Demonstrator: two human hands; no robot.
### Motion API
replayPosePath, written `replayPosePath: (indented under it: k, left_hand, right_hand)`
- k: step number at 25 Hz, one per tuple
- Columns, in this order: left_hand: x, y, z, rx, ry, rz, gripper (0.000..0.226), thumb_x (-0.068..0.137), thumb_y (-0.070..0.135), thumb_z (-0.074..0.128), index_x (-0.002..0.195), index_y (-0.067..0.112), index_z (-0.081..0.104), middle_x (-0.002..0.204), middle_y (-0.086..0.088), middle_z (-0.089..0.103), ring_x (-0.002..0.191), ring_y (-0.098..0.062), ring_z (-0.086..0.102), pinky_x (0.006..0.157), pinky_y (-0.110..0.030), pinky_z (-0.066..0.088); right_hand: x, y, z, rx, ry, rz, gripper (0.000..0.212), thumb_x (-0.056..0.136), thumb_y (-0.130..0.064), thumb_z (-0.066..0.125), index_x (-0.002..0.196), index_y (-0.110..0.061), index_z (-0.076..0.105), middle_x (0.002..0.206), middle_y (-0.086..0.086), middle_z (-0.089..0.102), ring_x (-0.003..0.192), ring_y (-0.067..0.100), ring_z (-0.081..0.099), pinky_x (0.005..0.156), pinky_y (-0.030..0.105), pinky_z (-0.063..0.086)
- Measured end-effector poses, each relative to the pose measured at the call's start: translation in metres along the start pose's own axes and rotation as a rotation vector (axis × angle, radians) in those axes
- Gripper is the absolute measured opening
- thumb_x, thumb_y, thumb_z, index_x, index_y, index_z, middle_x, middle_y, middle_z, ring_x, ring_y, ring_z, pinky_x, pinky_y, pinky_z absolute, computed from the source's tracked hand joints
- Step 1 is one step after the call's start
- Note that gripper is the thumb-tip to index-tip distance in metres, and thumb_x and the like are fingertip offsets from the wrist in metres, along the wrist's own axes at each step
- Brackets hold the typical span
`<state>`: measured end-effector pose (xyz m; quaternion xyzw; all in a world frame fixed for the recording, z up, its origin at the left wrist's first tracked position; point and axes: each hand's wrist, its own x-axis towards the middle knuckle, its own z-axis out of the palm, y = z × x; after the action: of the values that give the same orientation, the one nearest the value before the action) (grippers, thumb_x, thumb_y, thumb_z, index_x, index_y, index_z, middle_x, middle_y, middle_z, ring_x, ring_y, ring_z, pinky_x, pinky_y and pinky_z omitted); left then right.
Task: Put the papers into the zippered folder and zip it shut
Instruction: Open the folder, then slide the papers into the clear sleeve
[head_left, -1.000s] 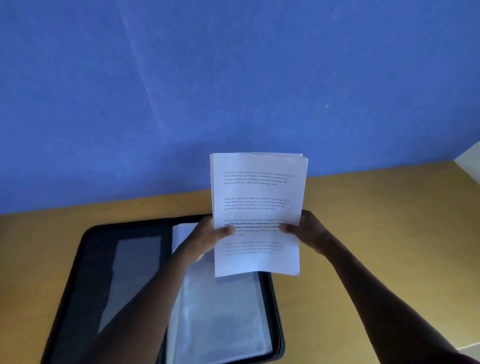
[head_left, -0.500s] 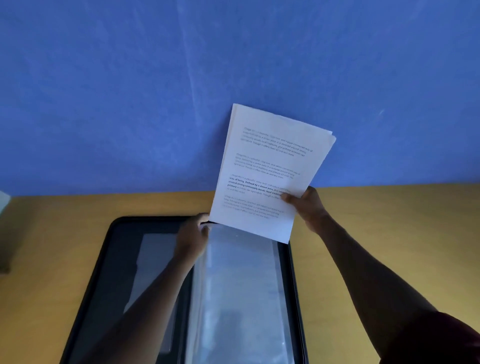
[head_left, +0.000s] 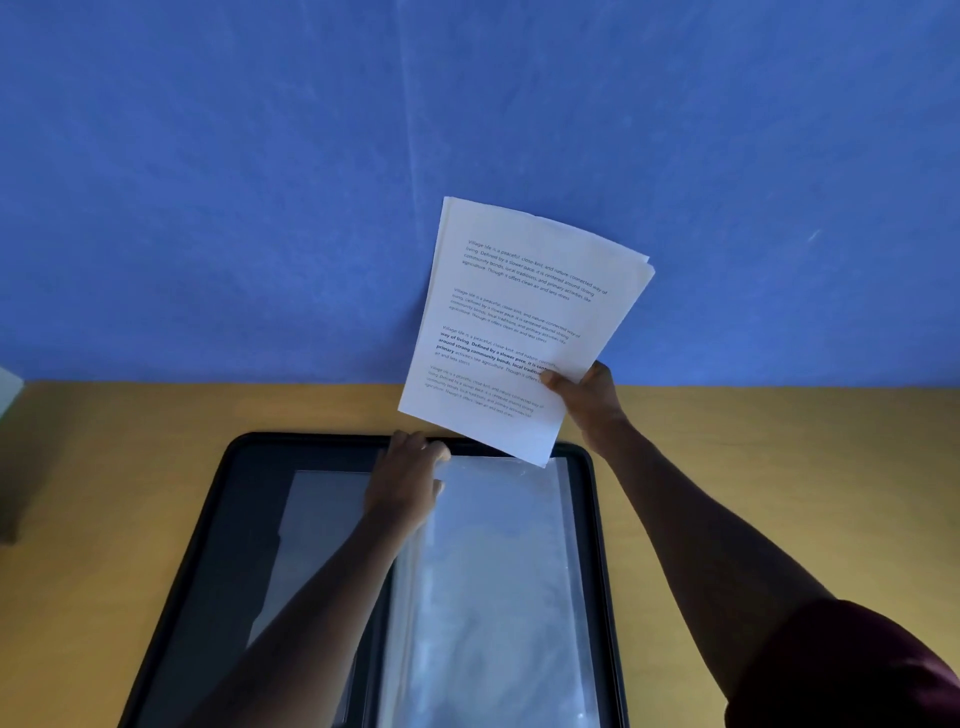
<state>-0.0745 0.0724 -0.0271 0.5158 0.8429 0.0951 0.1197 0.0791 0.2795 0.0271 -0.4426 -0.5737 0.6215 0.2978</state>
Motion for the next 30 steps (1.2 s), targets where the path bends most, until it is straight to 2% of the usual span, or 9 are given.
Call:
replayPosePath:
  k: [3, 8, 11, 14, 17, 24, 26, 30]
  left_hand:
    - [0.001, -0.003, 0.004, -0.012, -0.034, 0.013, 0.035, 0.088, 0.023, 0.067, 0.121, 0.029, 0.061, 0.117, 0.005, 0.055, 0.117, -0.019, 0.043, 0.091, -0.031, 0.039]
    - [0.003, -0.002, 0.002, -0.053, 0.014, 0.031, 0.009, 0.085, 0.017, 0.068, 0.091, 0.022, 0.064, 0.102, 0.005, 0.055, 0.101, -0.020, 0.049, 0.077, -0.031, 0.037]
    - [0.005, -0.001, -0.001, -0.107, 0.016, 0.045, 0.009, 0.085, 0.011, 0.063, 0.081, 0.019, 0.061, 0.092, 0.004, 0.059, 0.090, -0.021, 0.055, 0.071, -0.033, 0.040]
    - [0.005, 0.000, 0.000, -0.226, -0.013, 0.069, 0.009, 0.088, 0.011, 0.062, 0.088, 0.019, 0.064, 0.092, 0.005, 0.064, 0.088, -0.019, 0.061, 0.072, -0.033, 0.048]
    - [0.004, 0.003, 0.001, -0.288, -0.040, 0.077, 0.011, 0.091, 0.012, 0.062, 0.096, 0.019, 0.069, 0.098, 0.004, 0.065, 0.091, -0.019, 0.065, 0.078, -0.037, 0.054]
    - [0.003, 0.005, 0.000, -0.283, -0.012, 0.108, 0.011, 0.092, 0.015, 0.062, 0.095, 0.021, 0.071, 0.100, 0.004, 0.065, 0.090, -0.020, 0.067, 0.080, -0.038, 0.053]
    - [0.004, 0.006, 0.000, -0.267, -0.015, 0.114, 0.011, 0.092, 0.016, 0.061, 0.094, 0.022, 0.070, 0.099, 0.003, 0.063, 0.089, -0.022, 0.066, 0.079, -0.038, 0.053]
    - [0.005, 0.006, 0.001, -0.286, -0.027, 0.104, 0.012, 0.091, 0.014, 0.061, 0.090, 0.021, 0.070, 0.095, 0.003, 0.061, 0.086, -0.021, 0.066, 0.076, -0.039, 0.054]
  right_hand:
    - [0.004, 0.002, 0.011, -0.016, 0.023, -0.002, 0.021, 0.084, -0.002, 0.071, 0.090, -0.023, 0.068, 0.094, -0.004, 0.073, 0.090, 0.018, 0.070, 0.086, 0.037, 0.055]
    - [0.006, 0.009, 0.027, 0.011, 0.051, 0.000, 0.020, 0.084, -0.002, 0.071, 0.091, -0.020, 0.068, 0.094, -0.001, 0.073, 0.092, 0.023, 0.070, 0.086, 0.039, 0.056]
    - [0.003, 0.012, 0.040, 0.025, 0.060, -0.015, 0.020, 0.084, -0.001, 0.071, 0.090, -0.020, 0.068, 0.092, -0.003, 0.073, 0.088, 0.020, 0.070, 0.082, 0.034, 0.056]
    - [0.002, 0.018, 0.050, 0.035, 0.082, -0.009, 0.017, 0.084, -0.001, 0.071, 0.097, -0.013, 0.069, 0.097, 0.006, 0.074, 0.089, 0.023, 0.070, 0.081, 0.033, 0.056]
    - [0.002, 0.024, 0.057, 0.020, 0.112, 0.021, 0.024, 0.084, -0.004, 0.071, 0.108, -0.002, 0.068, 0.105, 0.014, 0.073, 0.090, 0.024, 0.069, 0.078, 0.031, 0.055]
    - [0.000, 0.034, 0.068, 0.066, 0.123, 0.062, 0.028, 0.085, -0.005, 0.072, 0.112, -0.001, 0.065, 0.106, 0.012, 0.073, 0.093, 0.024, 0.070, 0.073, 0.026, 0.055]
    - [-0.003, 0.036, 0.066, 0.019, 0.081, 0.048, 0.024, 0.085, -0.004, 0.070, 0.109, -0.004, 0.067, 0.103, 0.010, 0.073, 0.091, 0.025, 0.070, 0.075, 0.031, 0.057]
    - [-0.007, 0.037, 0.052, -0.032, 0.039, 0.029, 0.028, 0.085, 0.000, 0.069, 0.113, -0.002, 0.065, 0.109, 0.013, 0.072, 0.096, 0.028, 0.069, 0.083, 0.039, 0.057]
